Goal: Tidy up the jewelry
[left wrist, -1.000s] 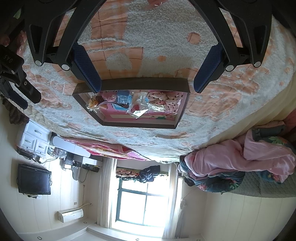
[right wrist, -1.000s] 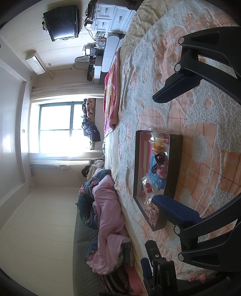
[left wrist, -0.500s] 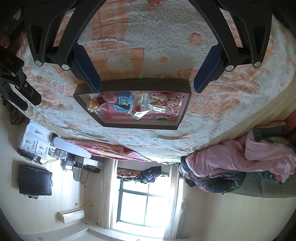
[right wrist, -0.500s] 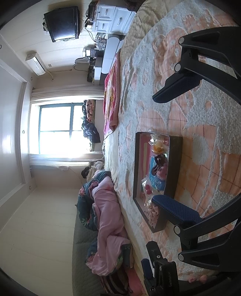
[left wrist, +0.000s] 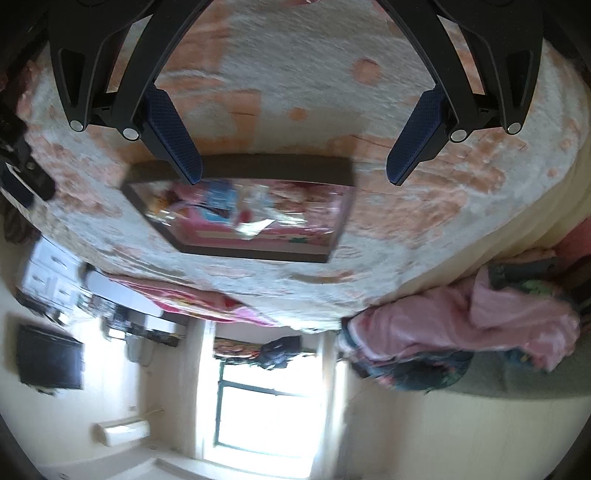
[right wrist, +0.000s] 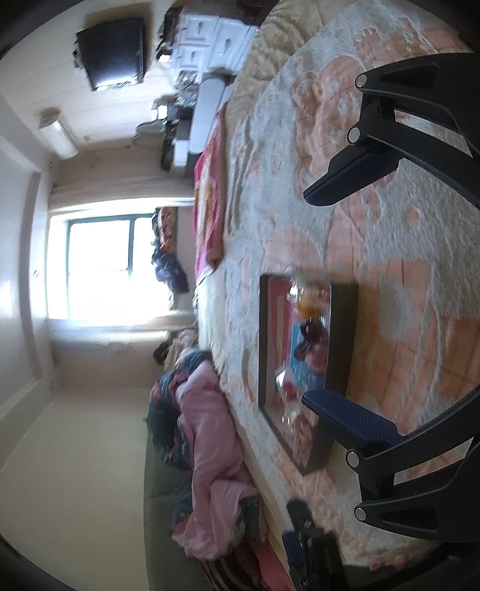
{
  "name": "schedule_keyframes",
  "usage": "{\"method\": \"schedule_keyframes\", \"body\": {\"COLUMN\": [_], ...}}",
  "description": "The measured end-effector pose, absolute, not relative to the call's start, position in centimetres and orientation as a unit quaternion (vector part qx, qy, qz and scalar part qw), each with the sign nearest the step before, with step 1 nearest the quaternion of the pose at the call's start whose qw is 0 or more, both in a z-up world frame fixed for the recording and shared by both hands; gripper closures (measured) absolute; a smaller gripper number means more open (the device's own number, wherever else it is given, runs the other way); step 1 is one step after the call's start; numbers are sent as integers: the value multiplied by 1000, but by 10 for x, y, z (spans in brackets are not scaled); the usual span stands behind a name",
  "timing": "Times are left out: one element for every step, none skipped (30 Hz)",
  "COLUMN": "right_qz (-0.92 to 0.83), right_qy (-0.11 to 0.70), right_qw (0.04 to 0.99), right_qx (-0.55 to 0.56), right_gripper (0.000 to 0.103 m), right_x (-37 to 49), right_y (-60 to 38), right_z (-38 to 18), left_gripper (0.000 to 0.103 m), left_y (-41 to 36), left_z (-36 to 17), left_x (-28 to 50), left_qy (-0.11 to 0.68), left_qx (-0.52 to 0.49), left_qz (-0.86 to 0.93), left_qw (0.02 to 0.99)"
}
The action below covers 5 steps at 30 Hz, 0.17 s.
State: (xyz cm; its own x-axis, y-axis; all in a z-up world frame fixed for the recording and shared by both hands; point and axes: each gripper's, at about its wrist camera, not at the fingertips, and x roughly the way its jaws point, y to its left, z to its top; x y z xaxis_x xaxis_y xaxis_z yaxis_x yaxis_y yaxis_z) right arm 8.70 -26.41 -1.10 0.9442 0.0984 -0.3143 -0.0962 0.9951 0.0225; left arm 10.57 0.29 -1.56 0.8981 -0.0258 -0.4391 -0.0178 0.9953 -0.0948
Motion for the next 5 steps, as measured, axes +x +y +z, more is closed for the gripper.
{"method": "schedule_keyframes", "body": {"right_qz": [38,16,-10,-35,-66], "right_qy": [169,184,204,219,240], "right_qw": [985,983,979,975,968], "right_qx": [8,12,12,13,16], "right_gripper": [7,7,7,7,7], "right_x": [97,113,131,147,166], "right_y": [-271,-283,-295,-305,-320], "right_z": [-9,-8,-7,-8,-10], "left_gripper": [11,11,11,11,11], "left_y": [16,26,45,63,89], "left_z": [-16,-16,-16,-18,-21], "left_x": [115,122,135,149,169], "left_qy": [231,236,242,253,276], "left_qx": [-52,-52,-56,-61,-69], "left_qz": [13,29,57,79,107], "left_qw": [971,970,967,962,953]}}
